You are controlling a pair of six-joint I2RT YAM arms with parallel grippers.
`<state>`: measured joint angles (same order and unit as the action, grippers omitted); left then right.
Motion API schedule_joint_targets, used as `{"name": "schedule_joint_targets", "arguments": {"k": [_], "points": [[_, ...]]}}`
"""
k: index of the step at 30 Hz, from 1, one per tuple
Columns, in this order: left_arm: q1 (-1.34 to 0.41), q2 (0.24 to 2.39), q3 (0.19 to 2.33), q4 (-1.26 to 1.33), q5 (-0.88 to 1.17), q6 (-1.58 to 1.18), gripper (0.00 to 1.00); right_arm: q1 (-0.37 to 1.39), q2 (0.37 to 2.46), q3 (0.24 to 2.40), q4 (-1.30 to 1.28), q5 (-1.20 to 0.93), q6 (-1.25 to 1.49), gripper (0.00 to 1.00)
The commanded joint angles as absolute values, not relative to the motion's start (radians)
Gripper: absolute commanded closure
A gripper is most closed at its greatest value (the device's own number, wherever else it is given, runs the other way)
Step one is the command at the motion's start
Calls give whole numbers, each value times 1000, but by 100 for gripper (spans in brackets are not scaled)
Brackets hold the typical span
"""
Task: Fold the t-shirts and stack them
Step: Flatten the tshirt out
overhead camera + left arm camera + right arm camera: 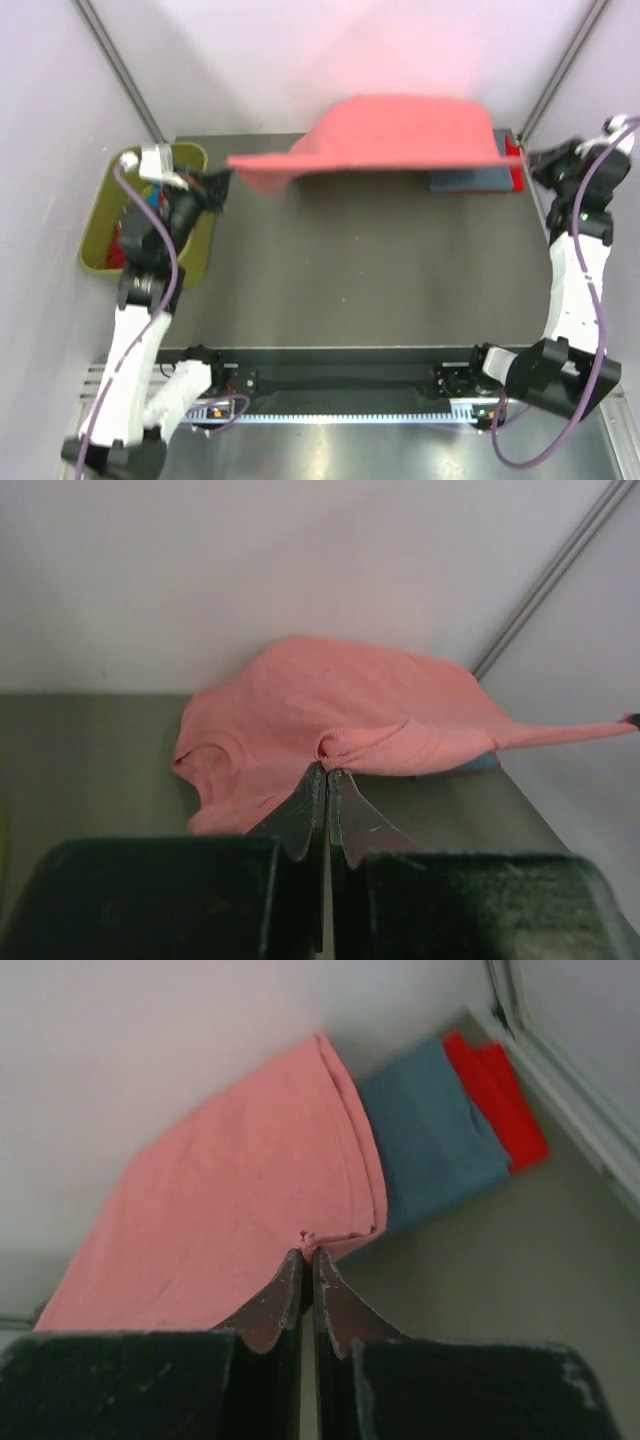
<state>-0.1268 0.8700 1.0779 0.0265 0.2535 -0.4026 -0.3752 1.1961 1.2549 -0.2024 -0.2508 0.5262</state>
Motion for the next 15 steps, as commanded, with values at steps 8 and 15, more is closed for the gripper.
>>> {"name": "schedule_joint_targets", "arguments": {"k": [8, 15], "points": [[-132, 350, 606, -314, 218, -718, 100, -405, 931, 738, -414, 70, 633, 99], [-137, 327, 469, -448, 154, -782, 100, -456, 856, 520, -457, 210, 681, 100]]}}
